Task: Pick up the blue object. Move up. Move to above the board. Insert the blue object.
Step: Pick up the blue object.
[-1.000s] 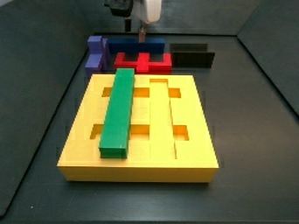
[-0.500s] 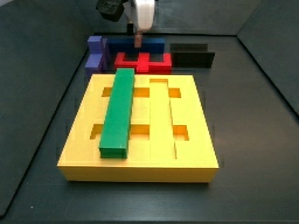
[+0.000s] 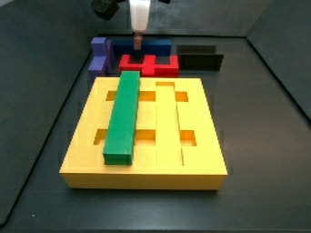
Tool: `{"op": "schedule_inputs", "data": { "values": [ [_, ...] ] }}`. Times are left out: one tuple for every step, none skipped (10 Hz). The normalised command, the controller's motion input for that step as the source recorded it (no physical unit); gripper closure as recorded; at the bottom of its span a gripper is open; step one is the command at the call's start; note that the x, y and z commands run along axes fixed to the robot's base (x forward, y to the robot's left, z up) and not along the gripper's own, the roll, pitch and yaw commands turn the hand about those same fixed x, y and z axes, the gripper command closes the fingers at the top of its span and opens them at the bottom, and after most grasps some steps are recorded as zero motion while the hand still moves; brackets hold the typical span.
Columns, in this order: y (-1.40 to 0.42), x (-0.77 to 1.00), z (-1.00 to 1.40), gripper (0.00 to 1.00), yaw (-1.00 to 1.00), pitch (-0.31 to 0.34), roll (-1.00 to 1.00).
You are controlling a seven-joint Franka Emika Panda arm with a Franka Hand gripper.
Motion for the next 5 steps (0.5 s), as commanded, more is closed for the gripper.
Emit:
{"op": "schedule_inputs", "data": {
  "values": [
    [0.22,0.08,-0.08,0.00,0.00,-0.039,-0.13],
    [0.00,0.06,-0.12,0.00,0.00,-0.043,-0.06],
    [-0.18,0.13,-0.13,0.00,0.00,-0.037,0.00],
    [-0.08,0.15,-0.18,0.00,0.00,-0.037,-0.05],
    [0.00,0.02,-0.19,0.00,-0.01,-0.026,-0.05]
  ]
}}
